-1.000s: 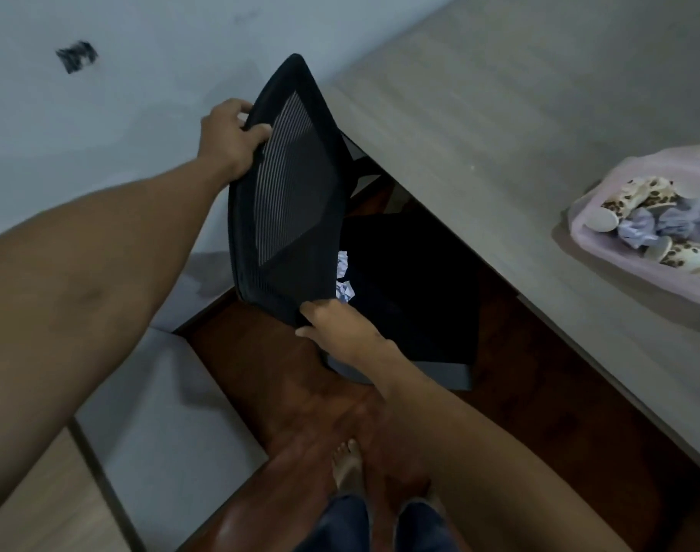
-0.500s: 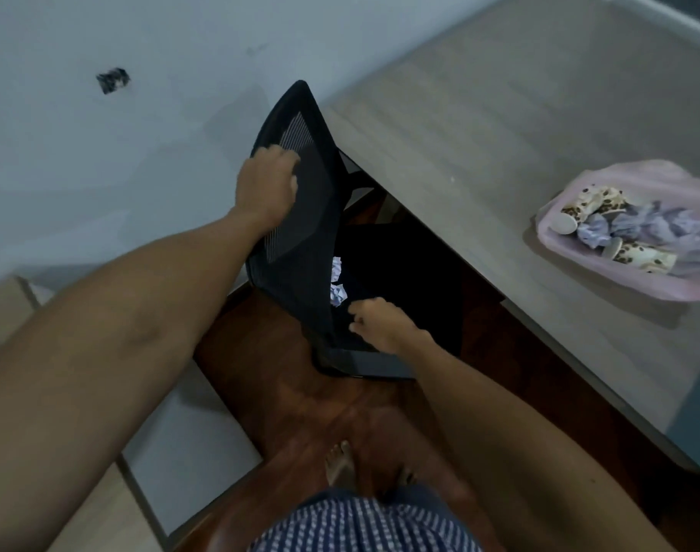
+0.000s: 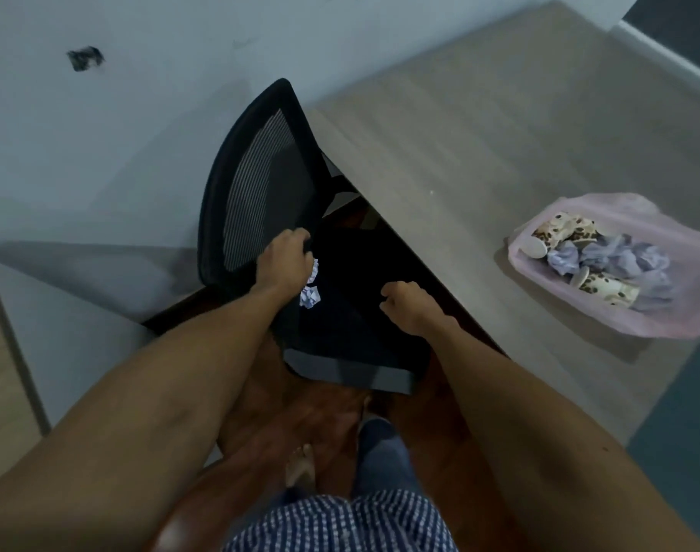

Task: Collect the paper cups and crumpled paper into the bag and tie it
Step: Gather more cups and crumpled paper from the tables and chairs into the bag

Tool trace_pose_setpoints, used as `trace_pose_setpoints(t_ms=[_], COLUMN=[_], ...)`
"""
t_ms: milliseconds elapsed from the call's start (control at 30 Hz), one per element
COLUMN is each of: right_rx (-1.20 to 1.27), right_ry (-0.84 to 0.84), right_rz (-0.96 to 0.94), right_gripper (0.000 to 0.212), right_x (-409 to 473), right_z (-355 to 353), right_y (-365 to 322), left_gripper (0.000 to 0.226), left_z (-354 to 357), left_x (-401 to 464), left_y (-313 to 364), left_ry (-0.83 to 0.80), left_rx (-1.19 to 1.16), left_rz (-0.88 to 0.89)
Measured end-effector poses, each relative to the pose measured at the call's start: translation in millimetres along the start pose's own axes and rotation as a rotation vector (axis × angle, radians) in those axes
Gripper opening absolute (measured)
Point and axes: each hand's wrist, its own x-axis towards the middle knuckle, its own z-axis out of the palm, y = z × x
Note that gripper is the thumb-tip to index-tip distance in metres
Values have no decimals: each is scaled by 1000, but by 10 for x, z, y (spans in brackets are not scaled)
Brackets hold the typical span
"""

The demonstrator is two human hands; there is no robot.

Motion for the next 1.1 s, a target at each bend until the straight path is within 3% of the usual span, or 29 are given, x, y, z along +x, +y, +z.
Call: trace_pose_setpoints(t_ms=[167,333,567,700,867,967,1100], right_rx=[6,21,34,-73,-244,-406,-336], right_ry=[-90,-133,-150,-152,-177,-227,-115], right_rz=[-61,-110,-177,-364,-562,-645,-643], right_gripper=[44,46,49,61,65,55,35], right_x=[466,1174,2280,2914,3648,3903,3948], right_z=[-47,72,610,1081,1640,1816,1904], right_y=[104,277,407,398,328,321,413], left_gripper=[28,23,95,110,86,72,48], left_z=[485,1235,2472,3063,3565,3667,3661], left_x=[-46,-7,76,202,488,603,618], left_y=[19,-101,-522,-760,-1002,-1048,-1061], left_ry=[-22,-27,-131,25,296,385,460], left_rx=[-99,-359,-532,-507,-373,-345,-395], left_rz=[-225,-535,-861,-928,-835,-824,-790])
